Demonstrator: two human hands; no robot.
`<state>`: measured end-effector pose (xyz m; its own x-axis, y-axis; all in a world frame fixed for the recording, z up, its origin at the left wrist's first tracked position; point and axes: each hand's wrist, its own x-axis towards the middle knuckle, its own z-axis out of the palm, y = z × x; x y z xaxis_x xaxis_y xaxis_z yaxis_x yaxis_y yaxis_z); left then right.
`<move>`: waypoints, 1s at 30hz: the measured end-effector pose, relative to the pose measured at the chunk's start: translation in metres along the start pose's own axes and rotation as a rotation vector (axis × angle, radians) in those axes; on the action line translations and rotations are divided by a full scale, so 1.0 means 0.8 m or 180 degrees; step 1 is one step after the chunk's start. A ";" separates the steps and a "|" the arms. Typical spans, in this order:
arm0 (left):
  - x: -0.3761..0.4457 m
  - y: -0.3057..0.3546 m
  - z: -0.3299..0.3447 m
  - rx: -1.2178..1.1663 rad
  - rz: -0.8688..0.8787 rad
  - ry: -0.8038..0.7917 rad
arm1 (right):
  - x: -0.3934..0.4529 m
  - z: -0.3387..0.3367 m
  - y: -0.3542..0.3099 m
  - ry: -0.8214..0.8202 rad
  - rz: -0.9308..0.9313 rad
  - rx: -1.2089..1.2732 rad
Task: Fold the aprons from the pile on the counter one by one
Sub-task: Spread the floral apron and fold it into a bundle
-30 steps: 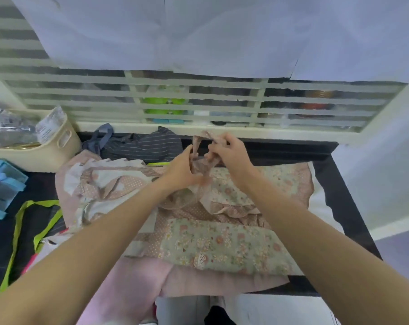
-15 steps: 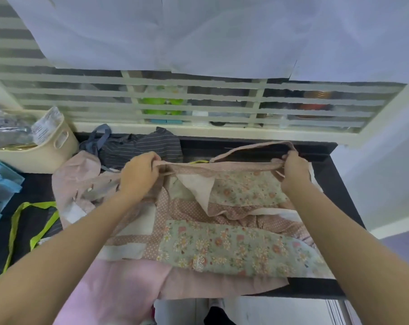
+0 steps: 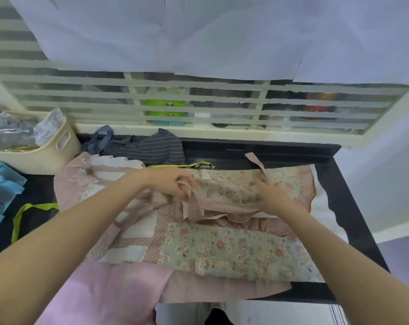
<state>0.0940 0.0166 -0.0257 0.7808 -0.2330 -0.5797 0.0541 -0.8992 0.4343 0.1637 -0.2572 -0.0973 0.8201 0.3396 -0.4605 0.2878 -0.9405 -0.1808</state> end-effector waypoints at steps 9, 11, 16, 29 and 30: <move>-0.065 -0.120 0.017 0.1891 -0.2624 -0.0500 | 0.011 -0.010 -0.071 -0.0164 -0.0885 -0.1049; -0.067 -0.104 0.006 0.1995 -0.2591 -0.0902 | 0.012 -0.025 -0.083 -0.0115 -0.0905 -0.0854; -0.006 -0.037 0.003 0.0484 -0.0720 0.0025 | 0.011 -0.053 -0.099 0.0135 -0.0920 -0.0965; 0.024 -0.037 0.050 0.2354 -0.0576 0.0207 | -0.019 -0.086 -0.002 -0.0169 -0.0052 -0.2136; 0.028 -0.039 0.057 0.1904 -0.0661 -0.0020 | -0.019 -0.075 0.003 -0.0237 -0.0065 -0.2219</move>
<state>0.0814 0.0225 -0.0839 0.7875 -0.0320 -0.6154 -0.1547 -0.9769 -0.1471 0.1814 -0.2654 -0.0389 0.7823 0.3341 -0.5257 0.5732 -0.7163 0.3980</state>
